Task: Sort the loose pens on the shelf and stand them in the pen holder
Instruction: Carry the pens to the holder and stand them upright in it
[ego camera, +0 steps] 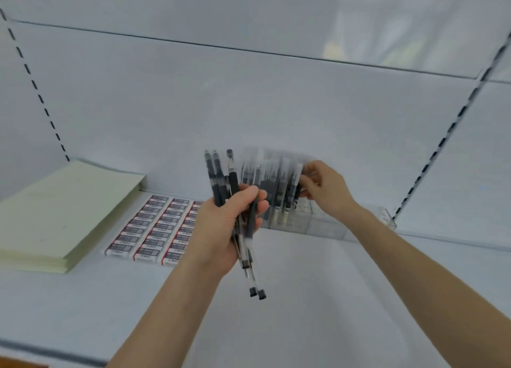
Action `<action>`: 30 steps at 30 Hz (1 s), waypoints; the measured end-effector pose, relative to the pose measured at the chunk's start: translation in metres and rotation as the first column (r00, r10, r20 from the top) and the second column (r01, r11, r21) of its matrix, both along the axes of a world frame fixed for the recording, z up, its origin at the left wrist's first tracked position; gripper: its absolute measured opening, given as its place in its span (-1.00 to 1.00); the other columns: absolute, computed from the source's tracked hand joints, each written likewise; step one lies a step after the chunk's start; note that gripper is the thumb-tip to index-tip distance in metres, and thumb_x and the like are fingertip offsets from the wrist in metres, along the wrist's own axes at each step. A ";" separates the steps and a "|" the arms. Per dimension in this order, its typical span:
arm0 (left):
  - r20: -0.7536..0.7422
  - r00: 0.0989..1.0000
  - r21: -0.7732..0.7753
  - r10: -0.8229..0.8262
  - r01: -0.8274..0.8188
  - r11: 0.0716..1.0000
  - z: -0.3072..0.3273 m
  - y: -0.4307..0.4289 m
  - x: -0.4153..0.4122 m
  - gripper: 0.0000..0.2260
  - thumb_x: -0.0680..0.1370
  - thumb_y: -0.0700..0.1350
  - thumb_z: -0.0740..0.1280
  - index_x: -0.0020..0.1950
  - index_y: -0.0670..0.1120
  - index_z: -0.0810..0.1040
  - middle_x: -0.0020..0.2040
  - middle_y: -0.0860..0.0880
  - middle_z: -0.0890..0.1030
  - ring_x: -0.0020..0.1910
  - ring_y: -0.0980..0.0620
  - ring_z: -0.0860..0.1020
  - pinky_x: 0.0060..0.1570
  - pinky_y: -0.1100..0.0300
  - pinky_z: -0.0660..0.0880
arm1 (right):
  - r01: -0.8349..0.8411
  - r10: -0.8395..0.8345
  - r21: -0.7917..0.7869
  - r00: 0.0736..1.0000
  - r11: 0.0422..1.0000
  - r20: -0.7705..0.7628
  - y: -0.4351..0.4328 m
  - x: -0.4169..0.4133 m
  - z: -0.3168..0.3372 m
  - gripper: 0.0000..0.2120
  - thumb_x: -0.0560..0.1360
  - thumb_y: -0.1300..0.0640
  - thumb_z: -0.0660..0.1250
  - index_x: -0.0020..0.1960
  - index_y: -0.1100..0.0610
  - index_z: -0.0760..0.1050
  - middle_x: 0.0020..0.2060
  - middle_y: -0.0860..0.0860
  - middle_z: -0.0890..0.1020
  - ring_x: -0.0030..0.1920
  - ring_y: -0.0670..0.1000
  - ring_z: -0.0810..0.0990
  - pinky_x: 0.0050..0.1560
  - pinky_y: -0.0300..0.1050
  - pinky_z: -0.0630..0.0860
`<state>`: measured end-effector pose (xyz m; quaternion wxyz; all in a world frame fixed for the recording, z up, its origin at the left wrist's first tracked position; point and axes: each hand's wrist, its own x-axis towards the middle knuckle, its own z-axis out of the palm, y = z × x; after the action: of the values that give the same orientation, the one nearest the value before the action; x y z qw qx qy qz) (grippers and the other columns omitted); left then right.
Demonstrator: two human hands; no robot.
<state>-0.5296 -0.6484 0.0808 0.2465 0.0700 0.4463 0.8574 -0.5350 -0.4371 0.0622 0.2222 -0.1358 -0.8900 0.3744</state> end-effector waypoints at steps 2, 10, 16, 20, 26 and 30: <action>-0.016 0.999 -0.021 -0.044 0.043 0.999 -0.001 0.001 -0.001 -0.93 0.51 -0.25 0.29 -0.17 -0.20 0.52 -0.37 -0.04 0.64 -0.47 0.15 0.58 -0.52 0.37 0.47 | 0.048 -0.049 0.025 0.998 0.999 0.046 0.000 0.005 0.004 -0.89 0.53 0.18 0.28 0.02 0.19 0.47 -0.13 0.15 0.62 -0.19 0.07 0.61 -0.17 -0.25 0.53; -0.112 0.978 -0.135 -0.174 0.158 0.978 -0.007 0.008 0.008 -0.88 0.49 -0.23 0.33 -0.25 -0.11 0.56 -0.33 -0.03 0.65 -0.45 0.16 0.58 -0.54 0.36 0.45 | -0.037 0.021 -0.369 0.999 0.929 -0.047 -0.054 0.060 0.040 -0.79 0.48 -0.02 0.32 -0.19 0.10 0.59 -0.36 -0.07 0.67 -0.33 -0.14 0.62 -0.33 -0.31 0.50; -0.123 0.978 -0.150 -0.167 0.148 0.977 -0.004 0.013 0.012 -0.92 0.49 -0.17 0.33 -0.18 -0.16 0.56 -0.30 -0.06 0.67 -0.32 0.05 0.66 -0.40 0.21 0.59 | -0.105 -0.055 -0.609 0.970 0.786 -0.239 -0.035 0.063 0.062 -0.91 0.50 0.20 0.31 -0.15 0.20 0.54 -0.34 0.01 0.66 -0.39 -0.08 0.64 -0.35 -0.29 0.56; -0.079 0.992 -0.152 -0.095 0.082 0.985 -0.003 0.009 0.007 -0.88 0.50 -0.12 0.32 -0.17 -0.17 0.51 -0.31 -0.09 0.63 -0.36 0.02 0.65 -0.33 0.10 0.62 | 0.097 -0.259 -0.435 0.908 0.895 -0.329 0.002 0.057 0.067 -0.93 0.52 0.24 0.25 -0.09 0.24 0.48 -0.25 0.06 0.63 -0.37 -0.10 0.65 -0.23 -0.25 0.62; -0.006 0.997 -0.097 -0.073 0.072 0.993 -0.011 0.010 0.005 -0.88 0.55 -0.16 0.25 -0.10 -0.22 0.43 -0.35 -0.07 0.47 -0.51 0.09 0.43 -0.52 0.26 0.45 | 0.120 -0.162 -0.166 0.950 0.979 -0.267 0.003 0.030 0.046 -0.98 0.53 0.24 0.24 -0.07 0.19 0.42 -0.22 0.10 0.57 -0.16 0.11 0.62 -0.10 -0.09 0.59; 0.004 0.998 -0.035 -0.065 0.065 0.997 -0.012 0.008 0.005 -0.89 0.56 -0.18 0.23 -0.05 -0.23 0.44 -0.31 -0.10 0.52 -0.49 0.08 0.48 -0.49 0.26 0.48 | 0.068 -0.096 -0.110 0.957 0.992 -0.274 -0.002 0.023 0.046 -0.91 0.53 0.23 0.25 -0.15 0.11 0.42 -0.24 0.07 0.57 -0.24 0.01 0.61 -0.22 -0.29 0.56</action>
<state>-0.5247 -0.6406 0.0689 0.2761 0.0787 0.4585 0.8410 -0.5119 -0.4387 0.1082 0.3535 -0.1293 -0.8236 0.4243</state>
